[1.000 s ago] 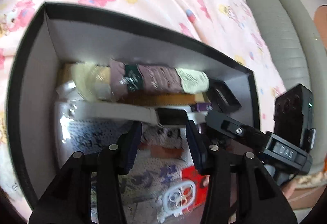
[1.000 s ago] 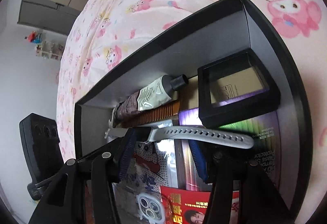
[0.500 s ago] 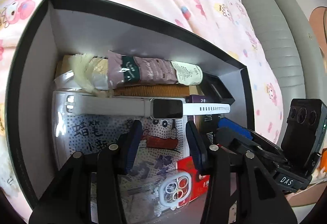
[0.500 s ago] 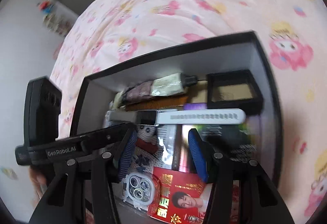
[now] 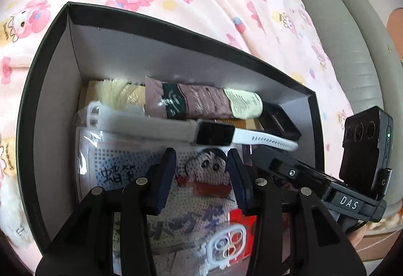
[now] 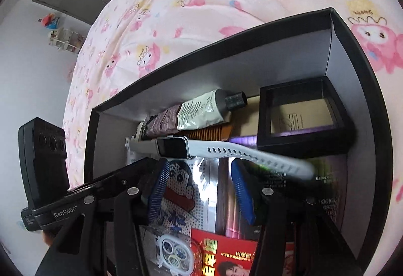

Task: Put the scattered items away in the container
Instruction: 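Withdraw the open right gripper up out of the black box, then move the right gripper to the printed card beside the box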

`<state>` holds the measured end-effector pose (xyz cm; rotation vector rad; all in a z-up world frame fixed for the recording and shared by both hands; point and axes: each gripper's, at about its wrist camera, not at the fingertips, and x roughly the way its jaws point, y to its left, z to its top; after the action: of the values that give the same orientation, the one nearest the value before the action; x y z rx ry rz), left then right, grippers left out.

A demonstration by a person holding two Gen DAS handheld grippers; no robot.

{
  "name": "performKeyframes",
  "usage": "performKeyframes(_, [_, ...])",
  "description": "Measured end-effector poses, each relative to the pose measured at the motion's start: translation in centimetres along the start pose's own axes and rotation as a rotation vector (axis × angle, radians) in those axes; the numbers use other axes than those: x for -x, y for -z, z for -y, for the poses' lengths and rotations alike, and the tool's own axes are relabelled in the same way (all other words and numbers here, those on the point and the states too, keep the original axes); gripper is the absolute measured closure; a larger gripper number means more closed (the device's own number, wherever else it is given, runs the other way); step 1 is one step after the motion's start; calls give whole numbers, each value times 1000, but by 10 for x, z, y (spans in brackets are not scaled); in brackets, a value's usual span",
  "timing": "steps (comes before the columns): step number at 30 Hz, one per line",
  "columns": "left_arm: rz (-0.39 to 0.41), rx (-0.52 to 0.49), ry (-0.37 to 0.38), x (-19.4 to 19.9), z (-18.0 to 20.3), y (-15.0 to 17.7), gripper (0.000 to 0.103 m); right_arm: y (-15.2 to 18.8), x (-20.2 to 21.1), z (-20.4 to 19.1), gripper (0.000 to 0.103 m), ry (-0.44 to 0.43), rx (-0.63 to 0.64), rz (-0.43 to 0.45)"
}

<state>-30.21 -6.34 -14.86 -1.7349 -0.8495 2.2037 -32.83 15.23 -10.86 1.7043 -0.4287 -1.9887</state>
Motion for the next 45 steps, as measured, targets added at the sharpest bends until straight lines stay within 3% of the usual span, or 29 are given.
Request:
performKeyframes(5, [50,-26,46,29,9,21,61,24,32,-26,56,47,76,80])
performKeyframes(8, [130,-87,0,63,21,44,60,53,58,-52,55,171,154,176])
performKeyframes(12, [207,-177,-35,100,37,84,57,100,88,-77,55,273,217,292])
performKeyframes(22, [230,-250,-19,142,50,175,55,191,114,-116,55,280,290,360])
performKeyframes(32, [257,-148,-52,187,-17,221,56,235,76,-174,55,190,372,278])
performKeyframes(38, [337,16,-58,219,-96,232,55,237,17,-234,55,100,490,172])
performKeyframes(45, [404,233,-146,244,-207,224,55,212,-66,-272,55,-13,462,-10])
